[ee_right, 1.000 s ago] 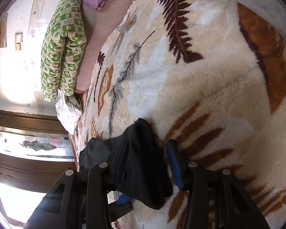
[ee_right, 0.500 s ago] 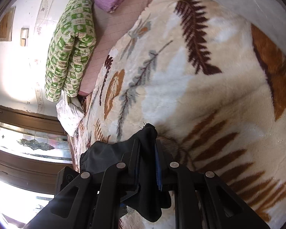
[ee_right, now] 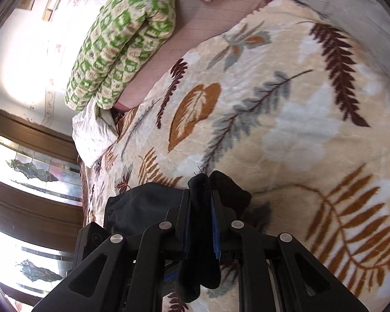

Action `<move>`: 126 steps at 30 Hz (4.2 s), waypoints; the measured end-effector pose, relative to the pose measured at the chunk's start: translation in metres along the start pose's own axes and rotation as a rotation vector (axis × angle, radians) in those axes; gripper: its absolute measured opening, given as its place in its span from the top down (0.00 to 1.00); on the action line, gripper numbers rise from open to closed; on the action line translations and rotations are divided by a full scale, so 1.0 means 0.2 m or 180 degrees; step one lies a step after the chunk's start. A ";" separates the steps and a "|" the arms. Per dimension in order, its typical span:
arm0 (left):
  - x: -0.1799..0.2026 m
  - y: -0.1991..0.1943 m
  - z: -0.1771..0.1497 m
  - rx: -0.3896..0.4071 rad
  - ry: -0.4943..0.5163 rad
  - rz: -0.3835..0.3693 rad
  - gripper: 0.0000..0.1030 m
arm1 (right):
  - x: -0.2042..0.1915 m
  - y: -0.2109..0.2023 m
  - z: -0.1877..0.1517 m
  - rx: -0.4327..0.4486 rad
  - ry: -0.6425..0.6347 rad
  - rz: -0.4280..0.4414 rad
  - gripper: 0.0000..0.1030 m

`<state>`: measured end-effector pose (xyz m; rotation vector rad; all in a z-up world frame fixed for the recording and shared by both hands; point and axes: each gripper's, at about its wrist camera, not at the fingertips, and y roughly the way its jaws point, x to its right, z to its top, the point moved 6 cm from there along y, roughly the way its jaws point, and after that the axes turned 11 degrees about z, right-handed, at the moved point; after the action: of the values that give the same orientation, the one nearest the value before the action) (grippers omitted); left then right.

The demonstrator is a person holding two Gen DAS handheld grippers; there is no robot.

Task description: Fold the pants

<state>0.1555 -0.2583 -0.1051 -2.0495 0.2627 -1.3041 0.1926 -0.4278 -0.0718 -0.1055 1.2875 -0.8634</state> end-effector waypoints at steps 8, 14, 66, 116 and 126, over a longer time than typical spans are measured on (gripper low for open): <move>-0.18 -0.14 0.14 0.0064 -0.0237 -0.0035 0.93 | -0.18 0.34 -0.06 -0.0279 -0.0078 0.0053 0.87; -0.33 -0.21 0.26 -0.0005 -0.0536 -0.0114 0.93 | -0.27 0.62 -0.13 -0.0490 -0.0110 0.0074 0.83; -0.60 -1.54 0.85 0.0935 0.1122 0.2074 0.36 | -0.71 0.32 -0.45 0.0226 -0.0522 0.0483 0.33; -0.56 -1.12 1.29 -0.0174 0.1653 0.1288 0.19 | -1.12 1.56 -0.95 -0.0437 -0.2090 -0.0562 0.76; -0.51 -1.06 1.07 -0.0531 0.1529 0.0708 0.68 | -1.12 1.47 -0.94 -0.0326 -0.1974 -0.0423 0.75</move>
<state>0.2516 0.0436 -0.0990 -1.7462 0.8144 -1.6587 0.1724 -0.0151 -0.1071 -0.5053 0.7444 -0.7913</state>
